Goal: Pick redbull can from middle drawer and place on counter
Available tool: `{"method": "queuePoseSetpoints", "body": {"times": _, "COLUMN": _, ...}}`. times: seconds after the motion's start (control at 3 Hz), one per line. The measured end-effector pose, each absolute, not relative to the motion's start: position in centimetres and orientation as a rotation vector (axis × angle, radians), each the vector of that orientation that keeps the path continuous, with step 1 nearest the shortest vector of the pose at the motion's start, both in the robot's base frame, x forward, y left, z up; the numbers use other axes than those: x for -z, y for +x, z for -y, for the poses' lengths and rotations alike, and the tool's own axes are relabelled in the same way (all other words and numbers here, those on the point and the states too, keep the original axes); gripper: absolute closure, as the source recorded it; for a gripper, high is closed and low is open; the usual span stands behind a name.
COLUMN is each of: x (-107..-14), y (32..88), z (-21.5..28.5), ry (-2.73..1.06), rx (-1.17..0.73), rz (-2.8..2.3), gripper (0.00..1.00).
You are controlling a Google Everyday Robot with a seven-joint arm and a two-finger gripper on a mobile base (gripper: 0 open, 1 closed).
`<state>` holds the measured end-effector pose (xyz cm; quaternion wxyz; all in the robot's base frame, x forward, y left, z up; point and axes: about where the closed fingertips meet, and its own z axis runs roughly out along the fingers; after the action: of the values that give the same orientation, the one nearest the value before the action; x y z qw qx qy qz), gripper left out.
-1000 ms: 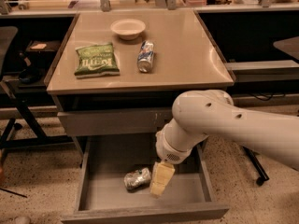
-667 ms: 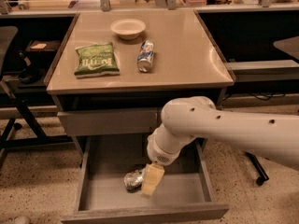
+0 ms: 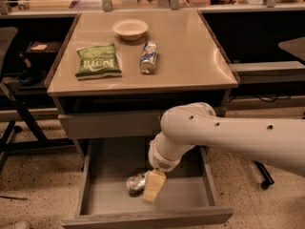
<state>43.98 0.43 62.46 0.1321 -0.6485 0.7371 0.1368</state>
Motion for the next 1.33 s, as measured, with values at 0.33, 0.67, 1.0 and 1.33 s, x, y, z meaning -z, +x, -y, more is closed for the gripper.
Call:
{"method": "queuePoseSetpoints", "body": {"times": 0.33, "x": -60.6, "y": 45.5, "z": -1.2, "ry": -1.894, "rx": -0.353, "rz": -2.129, "gripper": 0.0}}
{"method": "queuePoseSetpoints", "body": {"times": 0.67, "x": -57.2, "y": 48.1, "z": -2.1, "ry": -1.948, "rx": -0.32, "rz": -2.107, "gripper": 0.0}}
{"method": "queuePoseSetpoints", "body": {"times": 1.0, "x": -51.5, "y": 50.7, "z": -3.8, "ry": -2.025, "rx": -0.326, "rz": -2.096, "gripper": 0.0}}
{"method": "queuePoseSetpoints", "body": {"times": 1.33, "x": -51.3, "y": 50.7, "z": -3.9, "ry": -2.028, "rx": -0.331, "rz": -2.098, "gripper": 0.0}}
